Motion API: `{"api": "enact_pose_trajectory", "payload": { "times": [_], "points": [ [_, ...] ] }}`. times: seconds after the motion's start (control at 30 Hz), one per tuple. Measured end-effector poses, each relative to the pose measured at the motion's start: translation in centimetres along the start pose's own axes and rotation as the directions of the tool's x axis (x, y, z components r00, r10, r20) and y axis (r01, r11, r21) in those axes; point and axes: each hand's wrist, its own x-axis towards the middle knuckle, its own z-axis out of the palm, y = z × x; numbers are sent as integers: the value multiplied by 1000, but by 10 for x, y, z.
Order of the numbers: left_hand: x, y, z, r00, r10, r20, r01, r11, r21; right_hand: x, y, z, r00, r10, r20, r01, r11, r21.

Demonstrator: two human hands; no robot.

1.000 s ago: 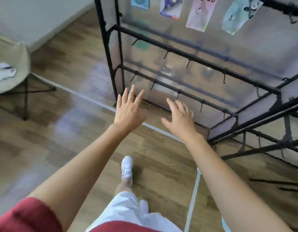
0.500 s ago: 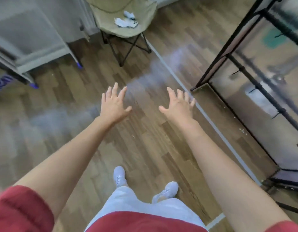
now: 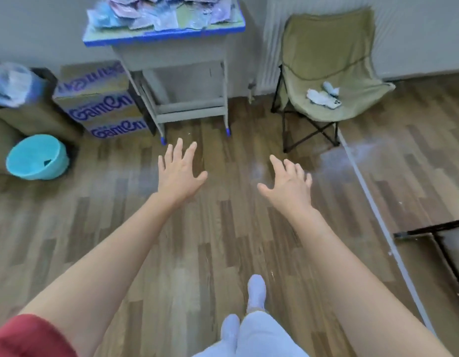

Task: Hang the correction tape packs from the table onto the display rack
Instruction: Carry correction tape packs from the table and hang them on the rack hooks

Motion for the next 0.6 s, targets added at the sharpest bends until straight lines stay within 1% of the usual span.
{"api": "enact_pose_trajectory", "payload": {
  "times": [0.17, 0.33, 0.47, 0.6],
  "points": [
    [89, -29, -26, 995, -83, -49, 81, 996, -42, 98, -55, -16, 995, -97, -9, 97, 995, -10],
    [193, -40, -56, 983, -161, -87, 153, 984, -87, 216, -101, -50, 983, -174, -53, 174, 985, -10],
    [268, -43, -77, 980, -177, -88, 166, 979, -117, 299, -133, -75, 977, -197, -85, 197, 980, -11],
    [347, -51, -90, 981, -178, -75, 167, 978, -127, 374, -165, -87, 976, -200, -85, 199, 980, -21]
  ]
}}
